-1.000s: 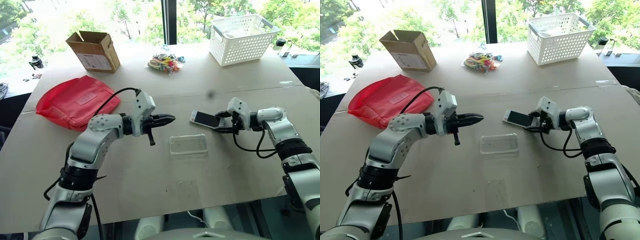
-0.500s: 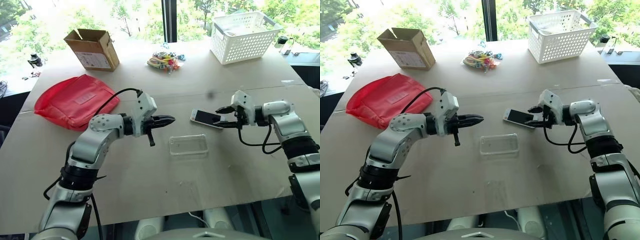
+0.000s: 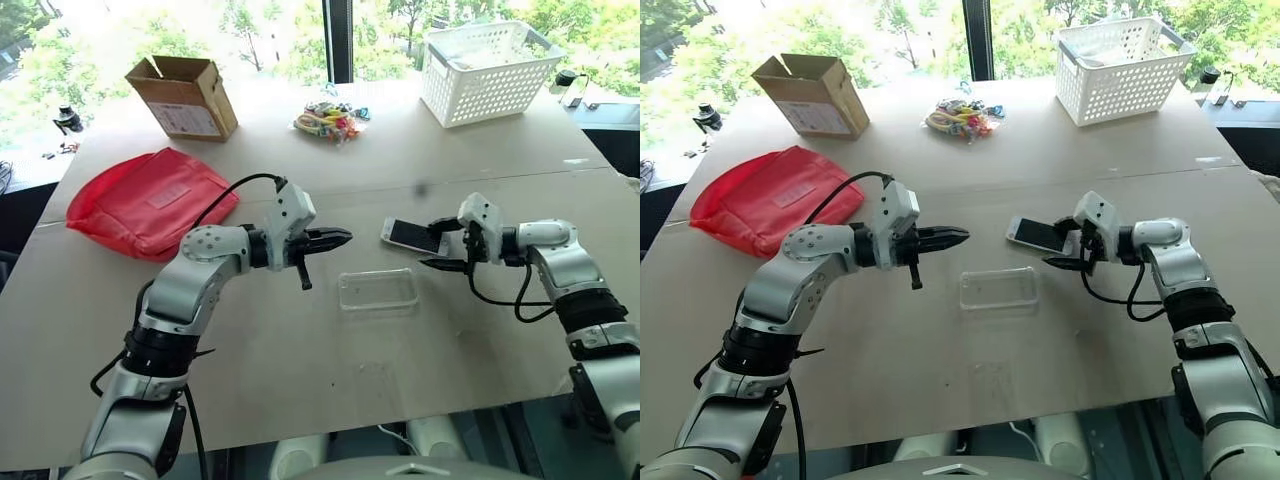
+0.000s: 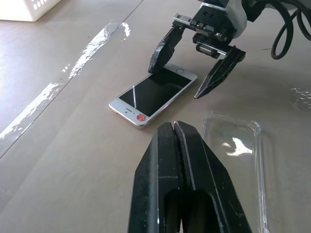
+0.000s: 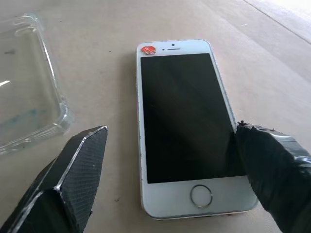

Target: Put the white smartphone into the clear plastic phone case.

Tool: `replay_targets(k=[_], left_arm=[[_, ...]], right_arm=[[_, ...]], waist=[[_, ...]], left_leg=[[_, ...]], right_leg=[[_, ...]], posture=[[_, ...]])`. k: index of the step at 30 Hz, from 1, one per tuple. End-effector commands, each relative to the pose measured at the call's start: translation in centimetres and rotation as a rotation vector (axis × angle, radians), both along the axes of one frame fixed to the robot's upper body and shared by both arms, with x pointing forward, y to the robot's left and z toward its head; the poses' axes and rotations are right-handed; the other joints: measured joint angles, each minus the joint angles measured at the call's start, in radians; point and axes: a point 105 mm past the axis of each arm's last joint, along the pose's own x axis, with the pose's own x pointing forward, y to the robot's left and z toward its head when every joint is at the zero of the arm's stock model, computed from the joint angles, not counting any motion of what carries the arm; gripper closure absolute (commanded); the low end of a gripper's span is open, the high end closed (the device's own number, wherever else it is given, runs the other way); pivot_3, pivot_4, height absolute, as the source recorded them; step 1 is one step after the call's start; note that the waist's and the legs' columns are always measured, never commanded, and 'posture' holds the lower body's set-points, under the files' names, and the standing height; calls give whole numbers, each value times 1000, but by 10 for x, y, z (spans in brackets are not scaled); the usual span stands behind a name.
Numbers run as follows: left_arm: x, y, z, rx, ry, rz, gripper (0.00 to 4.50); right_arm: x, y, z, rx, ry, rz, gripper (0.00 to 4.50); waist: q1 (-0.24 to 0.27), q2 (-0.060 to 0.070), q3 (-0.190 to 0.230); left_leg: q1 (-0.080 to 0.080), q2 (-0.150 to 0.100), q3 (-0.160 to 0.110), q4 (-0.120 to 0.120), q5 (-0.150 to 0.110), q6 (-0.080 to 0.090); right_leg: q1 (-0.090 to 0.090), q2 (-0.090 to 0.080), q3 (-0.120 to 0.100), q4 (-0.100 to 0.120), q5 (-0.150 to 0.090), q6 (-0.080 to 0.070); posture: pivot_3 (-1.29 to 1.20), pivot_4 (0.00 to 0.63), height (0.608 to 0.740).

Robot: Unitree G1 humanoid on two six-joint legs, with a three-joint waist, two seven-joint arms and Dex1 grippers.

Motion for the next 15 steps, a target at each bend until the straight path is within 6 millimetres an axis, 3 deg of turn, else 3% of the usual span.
replay_targets(k=[1, 9, 12, 14, 15], left_arm=[[-2, 0, 11, -1, -50, -13, 4500], [-3, 0, 10, -2, -49, -12, 4500], [-3, 0, 10, -2, -50, -11, 4500], [-3, 1, 11, -2, -51, -9, 4500], [-3, 1, 11, -2, -51, -8, 4500]], right_arm=[[3, -10, -12, -20, 26, -45, 14], [-2, -7, -31, -7, 121, -41, 14], [-3, -10, -42, -17, 142, -57, 796], [-5, -13, -48, -47, 141, -56, 1594], [-6, -14, -50, -60, 142, -53, 1591]], waist=[[0, 0, 0], [-1, -1, -1], [-1, -1, -1], [-1, -2, -2], [-1, -3, -3]], left_leg=[[0, 0, 0, 0, 0, 0], [6, 0, 0, 1, 0, 1], [8, 0, 0, 1, 0, 1], [8, 0, 0, 1, 0, 1], [8, 0, 0, 1, 0, 1]], right_leg=[[0, 0, 0, 0, 0, 0], [7, 0, 0, 0, 0, 0], [8, 1, 0, 1, 0, 0], [8, 1, 0, 1, 0, 0], [8, 1, 0, 1, 0, 0]], posture=[[0, 150, 740], [0, 150, 740], [0, 150, 740], [0, 150, 740], [0, 150, 740]])
